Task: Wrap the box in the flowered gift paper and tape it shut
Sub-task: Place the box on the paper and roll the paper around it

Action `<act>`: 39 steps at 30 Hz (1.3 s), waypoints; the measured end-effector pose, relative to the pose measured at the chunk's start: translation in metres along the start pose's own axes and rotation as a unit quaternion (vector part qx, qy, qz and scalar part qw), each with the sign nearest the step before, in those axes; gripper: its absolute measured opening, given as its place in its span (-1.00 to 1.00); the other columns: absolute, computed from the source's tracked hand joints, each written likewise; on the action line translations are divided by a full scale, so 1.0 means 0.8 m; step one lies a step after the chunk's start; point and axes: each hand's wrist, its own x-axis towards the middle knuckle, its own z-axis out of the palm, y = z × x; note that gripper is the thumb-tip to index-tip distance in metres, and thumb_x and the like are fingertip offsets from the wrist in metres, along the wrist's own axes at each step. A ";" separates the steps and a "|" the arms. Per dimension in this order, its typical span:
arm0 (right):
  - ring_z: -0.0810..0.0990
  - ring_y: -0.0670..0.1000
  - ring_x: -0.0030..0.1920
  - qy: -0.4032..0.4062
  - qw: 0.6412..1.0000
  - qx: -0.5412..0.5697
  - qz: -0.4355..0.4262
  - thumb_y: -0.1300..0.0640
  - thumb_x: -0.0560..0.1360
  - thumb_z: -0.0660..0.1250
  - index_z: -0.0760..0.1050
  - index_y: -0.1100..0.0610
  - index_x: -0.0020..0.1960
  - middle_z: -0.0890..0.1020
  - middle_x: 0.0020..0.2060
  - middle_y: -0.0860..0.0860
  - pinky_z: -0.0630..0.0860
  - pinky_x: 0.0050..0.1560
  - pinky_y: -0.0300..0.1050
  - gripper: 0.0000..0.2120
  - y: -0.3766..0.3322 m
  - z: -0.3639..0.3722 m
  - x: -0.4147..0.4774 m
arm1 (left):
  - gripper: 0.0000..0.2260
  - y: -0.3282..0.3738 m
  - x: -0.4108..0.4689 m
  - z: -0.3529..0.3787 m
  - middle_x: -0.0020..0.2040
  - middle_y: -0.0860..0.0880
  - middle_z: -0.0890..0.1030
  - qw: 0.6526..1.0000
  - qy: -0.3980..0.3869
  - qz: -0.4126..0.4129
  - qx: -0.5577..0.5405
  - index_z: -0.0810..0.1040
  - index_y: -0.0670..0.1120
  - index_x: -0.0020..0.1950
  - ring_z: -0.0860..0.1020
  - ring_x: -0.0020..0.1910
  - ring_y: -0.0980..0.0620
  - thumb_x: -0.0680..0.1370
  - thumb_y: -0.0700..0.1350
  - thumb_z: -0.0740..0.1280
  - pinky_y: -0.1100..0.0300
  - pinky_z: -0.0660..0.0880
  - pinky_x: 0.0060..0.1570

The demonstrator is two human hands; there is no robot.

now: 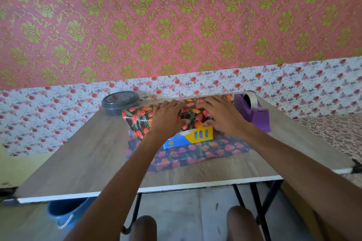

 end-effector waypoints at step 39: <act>0.65 0.05 -0.18 -0.013 0.742 0.391 0.544 -0.08 0.44 0.48 0.60 0.20 -0.09 0.63 -0.24 0.07 0.66 -0.08 -0.02 -0.67 0.156 0.002 -0.099 | -0.15 0.057 0.037 0.029 0.41 -0.05 0.35 0.997 -0.056 -0.043 0.041 0.27 0.05 0.48 0.36 0.35 -0.29 0.34 0.50 0.27 -0.30 0.20 0.37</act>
